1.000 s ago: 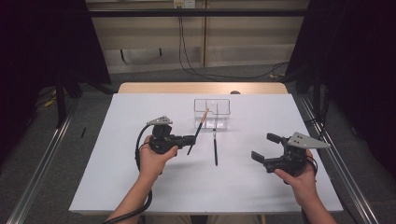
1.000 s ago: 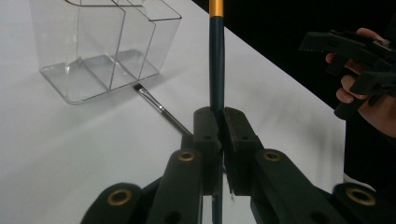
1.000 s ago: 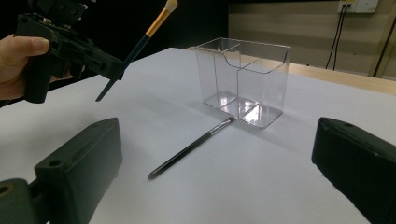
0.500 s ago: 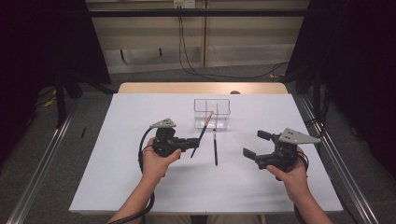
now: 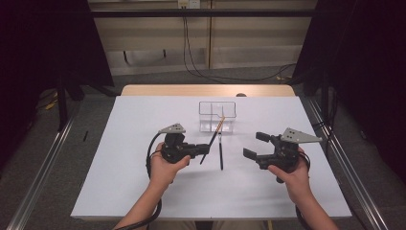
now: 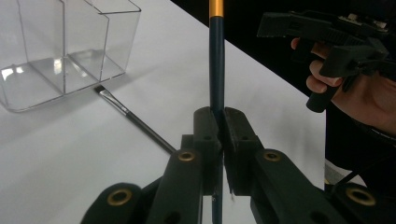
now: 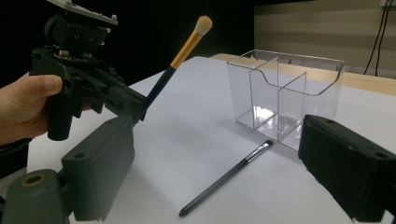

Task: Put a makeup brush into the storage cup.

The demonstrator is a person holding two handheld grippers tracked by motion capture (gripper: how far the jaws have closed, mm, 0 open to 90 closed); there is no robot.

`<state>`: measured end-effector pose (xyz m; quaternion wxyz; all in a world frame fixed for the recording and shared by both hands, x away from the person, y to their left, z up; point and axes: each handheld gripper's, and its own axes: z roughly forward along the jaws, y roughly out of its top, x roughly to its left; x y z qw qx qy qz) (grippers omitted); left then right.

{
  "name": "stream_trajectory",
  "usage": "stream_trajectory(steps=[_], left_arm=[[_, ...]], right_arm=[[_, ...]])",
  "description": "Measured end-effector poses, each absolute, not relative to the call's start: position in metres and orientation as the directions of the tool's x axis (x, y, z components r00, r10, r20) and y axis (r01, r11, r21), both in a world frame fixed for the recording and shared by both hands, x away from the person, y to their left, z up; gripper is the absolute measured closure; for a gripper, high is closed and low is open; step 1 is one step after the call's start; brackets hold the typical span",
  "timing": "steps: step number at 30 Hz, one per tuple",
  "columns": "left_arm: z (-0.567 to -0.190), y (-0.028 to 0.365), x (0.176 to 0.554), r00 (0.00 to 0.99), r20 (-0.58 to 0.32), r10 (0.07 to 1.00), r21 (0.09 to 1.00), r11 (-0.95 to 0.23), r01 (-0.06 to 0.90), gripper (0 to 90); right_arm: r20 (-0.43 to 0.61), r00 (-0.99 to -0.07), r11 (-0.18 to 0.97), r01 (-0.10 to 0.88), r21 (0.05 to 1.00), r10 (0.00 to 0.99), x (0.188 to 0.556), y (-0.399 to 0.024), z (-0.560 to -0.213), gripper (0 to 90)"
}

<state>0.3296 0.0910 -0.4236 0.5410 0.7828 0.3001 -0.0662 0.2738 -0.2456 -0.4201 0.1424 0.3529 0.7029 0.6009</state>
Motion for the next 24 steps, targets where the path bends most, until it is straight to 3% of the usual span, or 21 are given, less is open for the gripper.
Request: stream_trajectory(steps=[24], left_arm=[[-0.425, 0.079, 0.323, 0.835, -0.417, 0.360, 0.815, -0.258, 0.518, 84.8]], right_arm=[[0.231, -0.725, 0.036, 0.332, 0.943, 0.649, 0.280, -0.230, -0.415, 10.2]])
